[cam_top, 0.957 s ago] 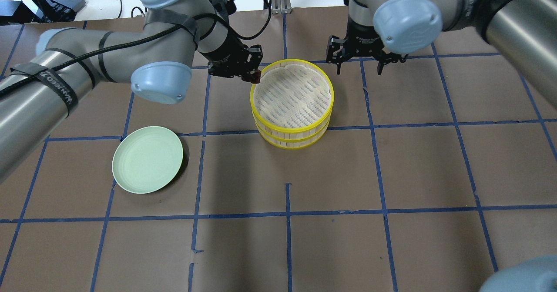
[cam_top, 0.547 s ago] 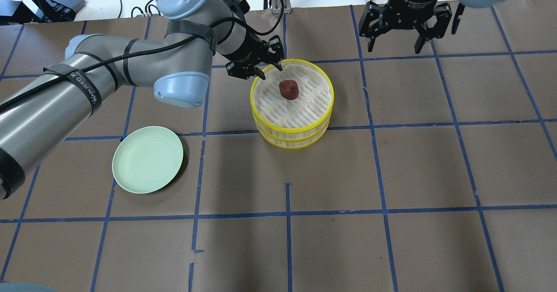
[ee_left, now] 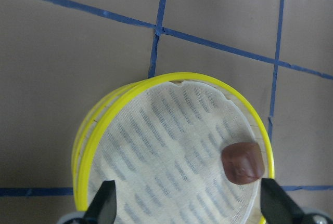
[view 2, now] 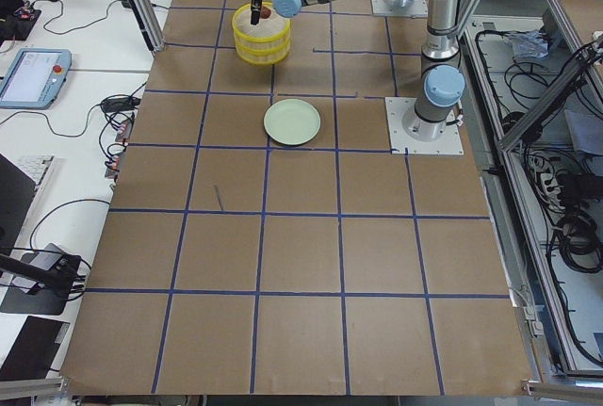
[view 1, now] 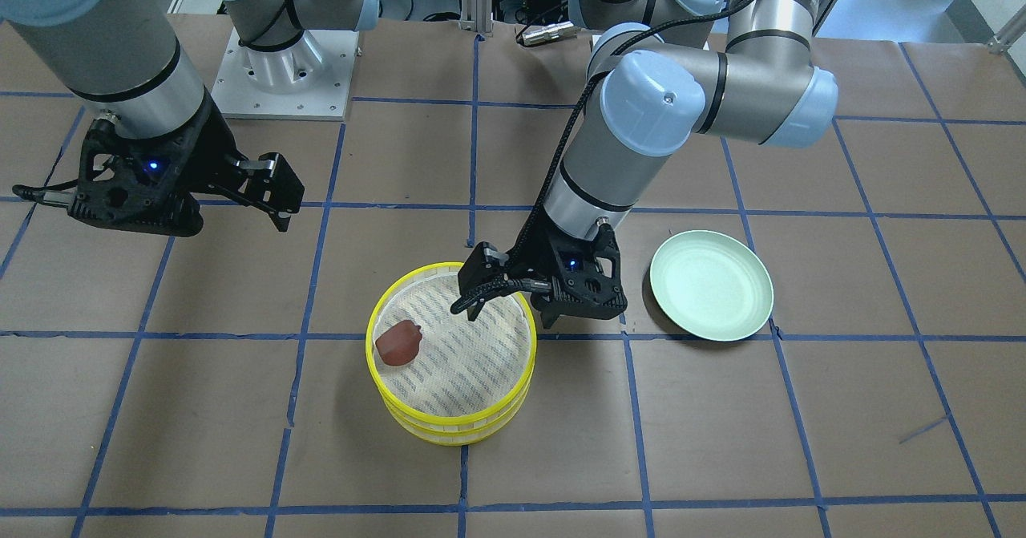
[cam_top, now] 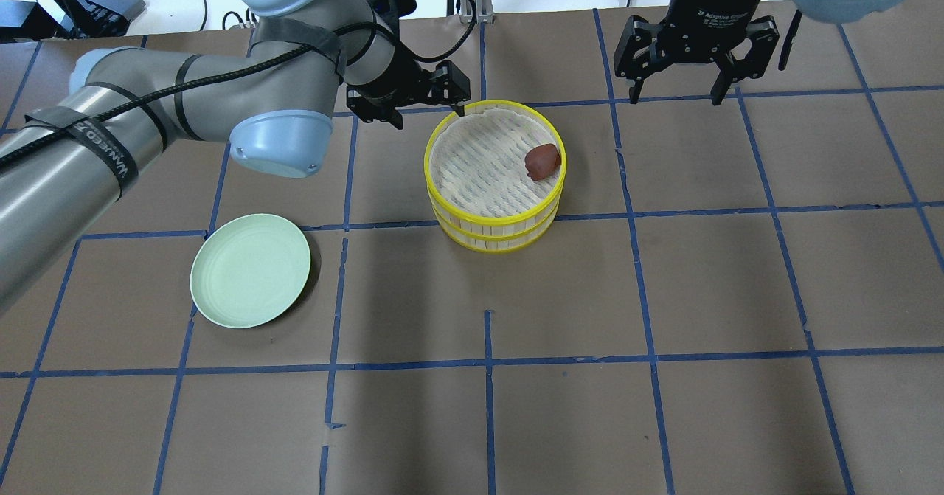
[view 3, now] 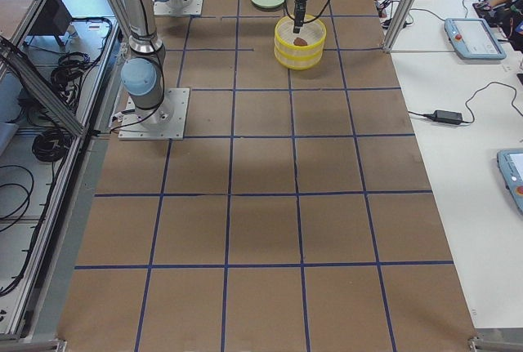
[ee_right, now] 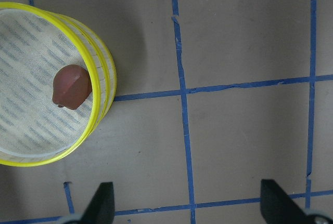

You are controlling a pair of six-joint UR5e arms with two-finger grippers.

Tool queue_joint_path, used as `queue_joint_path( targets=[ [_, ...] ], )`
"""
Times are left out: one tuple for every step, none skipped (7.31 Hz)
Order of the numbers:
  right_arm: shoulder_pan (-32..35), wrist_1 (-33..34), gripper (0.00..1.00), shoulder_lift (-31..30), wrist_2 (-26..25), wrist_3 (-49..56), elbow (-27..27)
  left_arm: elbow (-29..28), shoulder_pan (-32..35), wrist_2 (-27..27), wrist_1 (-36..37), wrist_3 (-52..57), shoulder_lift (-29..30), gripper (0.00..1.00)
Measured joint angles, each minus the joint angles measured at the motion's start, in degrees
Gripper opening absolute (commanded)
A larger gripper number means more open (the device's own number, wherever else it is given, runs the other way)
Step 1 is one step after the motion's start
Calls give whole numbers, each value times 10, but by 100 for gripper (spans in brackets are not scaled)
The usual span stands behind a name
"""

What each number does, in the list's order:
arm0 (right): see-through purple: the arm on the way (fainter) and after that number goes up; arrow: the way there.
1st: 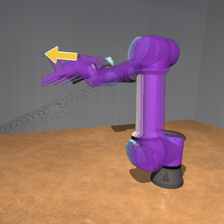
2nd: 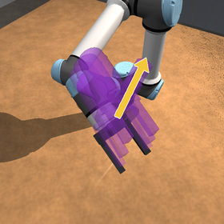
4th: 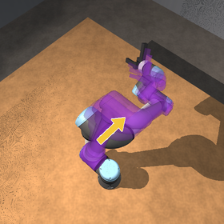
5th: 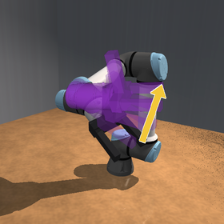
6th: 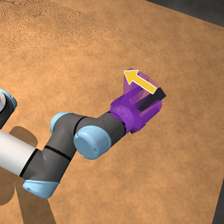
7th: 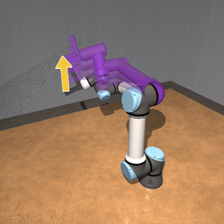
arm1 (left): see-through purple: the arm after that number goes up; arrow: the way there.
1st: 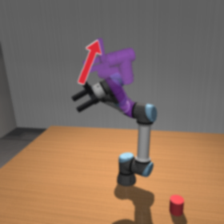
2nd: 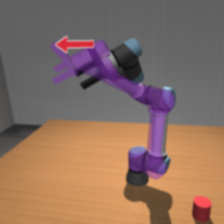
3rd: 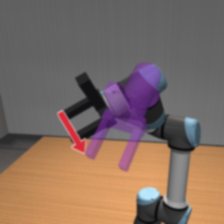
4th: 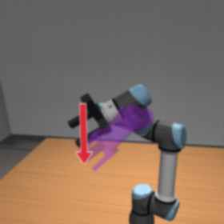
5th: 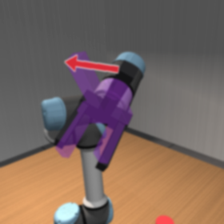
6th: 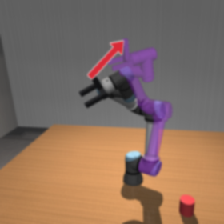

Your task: Place buns in different layers of steamer

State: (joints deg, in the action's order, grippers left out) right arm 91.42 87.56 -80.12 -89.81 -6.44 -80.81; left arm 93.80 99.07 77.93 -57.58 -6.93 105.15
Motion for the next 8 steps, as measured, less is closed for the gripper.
queue_joint_path(
  targets=[
    [-2,-3,100,-2,5,8,-1,-1,-27,13,-57,58,-24,100],
    [-4,-12,100,-8,6,27,0,-1,-65,21,-124,101,-49,100],
    [-7,-37,100,-24,4,45,3,-2,-102,42,-192,123,-73,100],
    [-9,-67,100,-43,3,56,7,-2,-125,73,-249,131,-100,100],
    [-10,-80,100,-49,2,64,9,-3,-134,93,-295,134,-131,100],
    [-11,-84,100,-49,2,69,9,-3,-137,102,-321,134,-153,100],
    [-10,-86,100,-49,3,71,8,0,-137,102,-335,134,-164,100],
    [-10,-86,100,-48,5,71,7,5,-137,92,-342,133,-168,100]
  ],
)
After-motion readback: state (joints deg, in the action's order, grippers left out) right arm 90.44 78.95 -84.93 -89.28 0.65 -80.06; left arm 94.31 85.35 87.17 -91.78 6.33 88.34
